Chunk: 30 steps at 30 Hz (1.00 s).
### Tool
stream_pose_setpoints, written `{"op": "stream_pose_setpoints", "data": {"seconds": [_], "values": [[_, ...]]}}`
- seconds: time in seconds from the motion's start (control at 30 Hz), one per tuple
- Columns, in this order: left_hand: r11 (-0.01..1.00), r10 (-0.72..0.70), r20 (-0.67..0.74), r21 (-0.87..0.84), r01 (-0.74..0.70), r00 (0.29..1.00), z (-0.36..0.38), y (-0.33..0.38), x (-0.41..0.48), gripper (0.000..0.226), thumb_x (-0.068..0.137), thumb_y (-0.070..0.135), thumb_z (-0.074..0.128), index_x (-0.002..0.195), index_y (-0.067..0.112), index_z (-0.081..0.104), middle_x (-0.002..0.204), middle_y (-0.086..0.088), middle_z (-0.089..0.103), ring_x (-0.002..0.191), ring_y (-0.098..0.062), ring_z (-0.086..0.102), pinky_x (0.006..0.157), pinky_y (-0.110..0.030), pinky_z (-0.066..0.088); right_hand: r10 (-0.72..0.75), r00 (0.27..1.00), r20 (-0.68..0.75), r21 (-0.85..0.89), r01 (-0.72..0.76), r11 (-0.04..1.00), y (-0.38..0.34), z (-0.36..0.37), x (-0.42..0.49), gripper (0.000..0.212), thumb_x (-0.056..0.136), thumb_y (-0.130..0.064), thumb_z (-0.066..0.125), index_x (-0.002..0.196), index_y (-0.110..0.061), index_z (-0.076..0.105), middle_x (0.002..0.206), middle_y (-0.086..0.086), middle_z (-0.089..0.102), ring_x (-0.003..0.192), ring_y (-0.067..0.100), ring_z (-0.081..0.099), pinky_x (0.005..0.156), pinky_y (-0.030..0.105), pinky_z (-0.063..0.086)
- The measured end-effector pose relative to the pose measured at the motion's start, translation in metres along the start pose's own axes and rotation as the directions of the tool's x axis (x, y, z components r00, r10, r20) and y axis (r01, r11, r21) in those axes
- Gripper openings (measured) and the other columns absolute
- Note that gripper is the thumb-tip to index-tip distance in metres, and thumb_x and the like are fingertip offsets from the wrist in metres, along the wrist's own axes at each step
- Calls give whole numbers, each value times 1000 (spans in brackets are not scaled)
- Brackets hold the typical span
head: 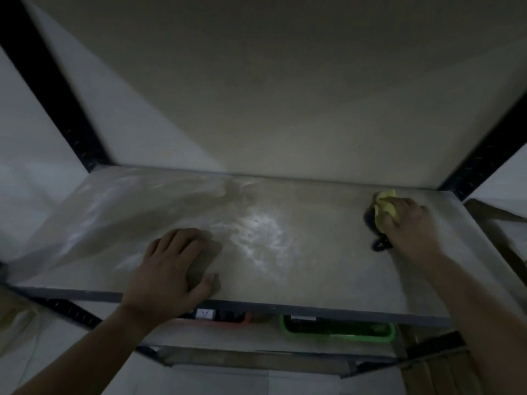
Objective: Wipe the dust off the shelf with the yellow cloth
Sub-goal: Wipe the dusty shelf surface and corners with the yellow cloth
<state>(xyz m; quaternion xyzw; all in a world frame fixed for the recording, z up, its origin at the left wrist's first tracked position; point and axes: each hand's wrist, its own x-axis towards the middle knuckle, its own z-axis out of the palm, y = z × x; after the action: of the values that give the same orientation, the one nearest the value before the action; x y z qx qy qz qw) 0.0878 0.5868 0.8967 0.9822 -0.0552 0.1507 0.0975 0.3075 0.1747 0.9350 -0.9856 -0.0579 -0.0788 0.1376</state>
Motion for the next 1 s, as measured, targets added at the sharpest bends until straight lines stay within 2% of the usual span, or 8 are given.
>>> {"op": "stream_pose_setpoints", "data": {"seconds": [0.13,0.33,0.4,0.53,0.6,0.73,0.83,1.0], "values": [[1000,2,-8,1,-2,1000,2,-2,-1,63,95,61,50,134,15,66,135,-3,57,126,-27,53,99,-43,44,-36,999,-10,30,36,999,-68,31,-28,44,87,-29,52,128,-12,56,129,16,55,110,37,51,96,40,39],[1000,-2,14,-7,2,1000,1,-4,-3,71,100,69,39,137,14,65,138,-4,56,128,-27,52,102,-37,38,-438,884,162,331,369,868,-166,33,-49,54,78,-13,61,132,-16,55,135,8,55,118,29,51,100,29,37],[1000,-7,26,-17,8,1000,0,-2,-3,69,100,70,38,137,17,65,139,-2,56,129,-25,51,102,-35,35,-377,918,122,333,320,887,-144,11,-27,55,79,-12,63,133,-12,54,136,12,55,121,31,52,105,30,39],[1000,-22,42,-15,22,999,-1,-1,-2,62,96,64,48,137,20,66,140,-1,56,131,-25,50,104,-34,35,-176,970,169,-76,191,979,-88,-13,-8,39,92,-30,47,126,-13,57,131,15,56,118,35,49,102,39,40],[1000,-22,36,-18,23,999,-2,-1,-2,60,96,63,50,137,22,66,139,0,56,132,-25,50,104,-37,37,-103,943,316,-77,134,988,-73,-10,-20,45,98,-31,39,140,-15,45,145,16,43,126,36,42,107,38,34],[1000,-19,30,-22,20,999,-3,-1,-2,59,95,62,51,135,22,68,138,-1,58,130,-26,52,103,-36,37,-197,807,557,0,237,972,-63,-18,-46,68,97,-32,48,155,-29,12,161,0,14,143,27,22,111,30,23],[999,-21,30,-30,22,999,-4,-1,-1,58,95,63,52,135,23,68,137,-1,59,130,-25,52,102,-34,36,-264,777,571,73,272,959,-83,-22,-62,70,92,-34,60,152,-34,22,158,-3,22,142,16,28,106,18,22],[999,-30,36,-18,30,999,-2,-2,0,60,96,64,49,134,21,68,137,-1,58,130,-25,52,103,-34,36,-378,841,388,233,307,923,-153,6,-81,62,79,-42,74,136,-29,54,133,1,50,121,18,51,94,21,36]]}}
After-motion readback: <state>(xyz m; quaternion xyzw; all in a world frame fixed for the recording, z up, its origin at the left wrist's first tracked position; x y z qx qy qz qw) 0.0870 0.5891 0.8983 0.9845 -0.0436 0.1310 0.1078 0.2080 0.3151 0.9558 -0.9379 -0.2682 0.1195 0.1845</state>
